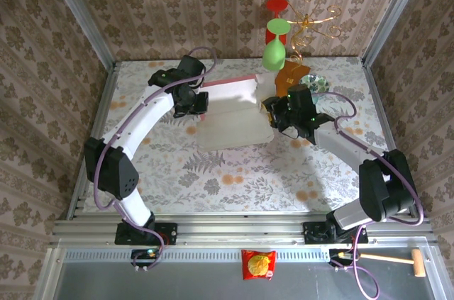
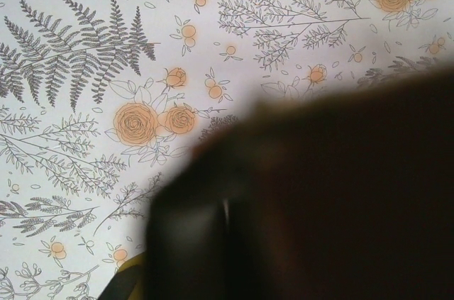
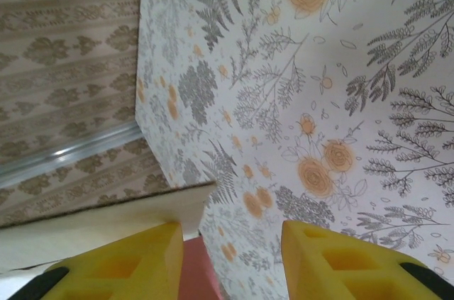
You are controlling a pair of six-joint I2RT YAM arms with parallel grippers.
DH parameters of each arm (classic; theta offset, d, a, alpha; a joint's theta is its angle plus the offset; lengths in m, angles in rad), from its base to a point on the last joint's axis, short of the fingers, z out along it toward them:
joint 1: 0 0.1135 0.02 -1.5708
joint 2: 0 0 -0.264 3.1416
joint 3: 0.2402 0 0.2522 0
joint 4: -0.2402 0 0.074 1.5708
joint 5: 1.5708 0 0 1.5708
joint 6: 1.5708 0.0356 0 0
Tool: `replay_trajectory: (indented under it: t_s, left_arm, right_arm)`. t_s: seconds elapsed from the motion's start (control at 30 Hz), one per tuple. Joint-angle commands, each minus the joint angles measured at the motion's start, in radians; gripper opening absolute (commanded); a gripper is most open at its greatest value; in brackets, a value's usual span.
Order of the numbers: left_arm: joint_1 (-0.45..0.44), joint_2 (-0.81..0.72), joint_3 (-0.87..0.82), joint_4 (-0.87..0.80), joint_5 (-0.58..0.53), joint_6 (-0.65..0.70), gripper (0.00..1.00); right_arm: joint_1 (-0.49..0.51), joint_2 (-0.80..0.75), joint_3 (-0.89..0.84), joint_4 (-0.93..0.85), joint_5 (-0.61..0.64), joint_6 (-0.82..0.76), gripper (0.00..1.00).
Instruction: Fold the paper box
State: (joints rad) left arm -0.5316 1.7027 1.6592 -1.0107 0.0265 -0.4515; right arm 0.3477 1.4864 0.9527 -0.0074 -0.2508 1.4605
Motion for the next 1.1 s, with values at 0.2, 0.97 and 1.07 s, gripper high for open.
replay_trajectory:
  t_s: [0.2, 0.97, 1.07]
  left_arm:
    - [-0.005, 0.008, 0.045, -0.003, 0.009, -0.002, 0.0]
    - [-0.005, 0.023, 0.057, -0.02, 0.011, 0.001, 0.0]
    - [-0.004, 0.023, 0.06, -0.021, 0.012, 0.001, 0.0]
  right_arm:
    - [0.014, 0.033, 0.075, -0.14, -0.106, -0.172, 0.41]
    - [0.076, 0.11, 0.35, -0.49, 0.022, -0.514, 0.47]
    - [0.077, 0.109, 0.378, -0.525, 0.056, -0.564, 0.48]
